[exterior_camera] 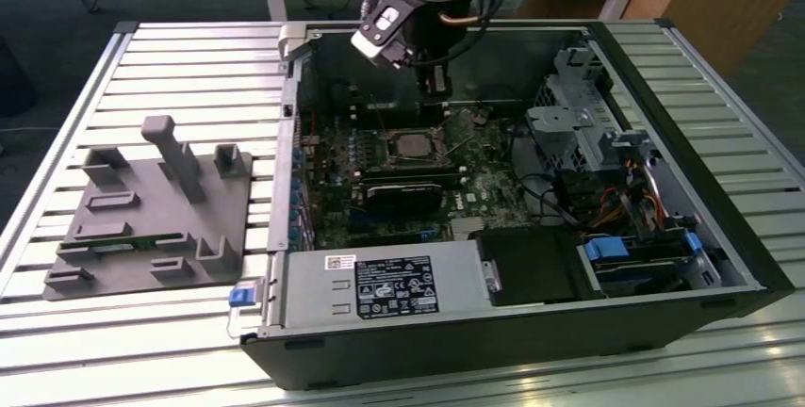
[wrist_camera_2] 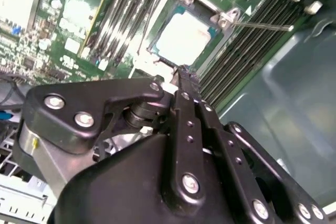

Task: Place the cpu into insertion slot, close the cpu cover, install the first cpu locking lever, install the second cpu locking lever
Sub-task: 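Close the cpu cover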

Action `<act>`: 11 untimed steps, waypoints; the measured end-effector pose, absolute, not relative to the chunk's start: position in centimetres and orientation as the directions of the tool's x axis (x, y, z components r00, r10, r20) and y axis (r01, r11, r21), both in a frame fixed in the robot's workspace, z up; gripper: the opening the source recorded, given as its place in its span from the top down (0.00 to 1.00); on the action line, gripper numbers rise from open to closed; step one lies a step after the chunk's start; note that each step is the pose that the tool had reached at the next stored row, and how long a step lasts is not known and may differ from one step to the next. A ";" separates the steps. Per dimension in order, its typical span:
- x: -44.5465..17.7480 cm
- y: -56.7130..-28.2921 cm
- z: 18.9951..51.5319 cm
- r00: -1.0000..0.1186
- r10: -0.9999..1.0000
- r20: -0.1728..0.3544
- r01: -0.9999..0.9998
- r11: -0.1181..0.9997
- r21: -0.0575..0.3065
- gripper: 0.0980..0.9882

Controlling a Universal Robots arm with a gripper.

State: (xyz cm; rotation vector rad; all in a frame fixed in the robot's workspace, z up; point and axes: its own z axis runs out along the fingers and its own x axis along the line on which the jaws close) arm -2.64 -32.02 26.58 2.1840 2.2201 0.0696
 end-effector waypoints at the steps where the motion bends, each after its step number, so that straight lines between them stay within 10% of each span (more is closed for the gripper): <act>1: -2.3 -32.0 26.6 -0.017 1.000 0.012 0.999 0.016 0.049 0.99; 11: -0.6 -32.0 26.6 -0.017 1.000 0.012 0.999 0.016 0.047 0.99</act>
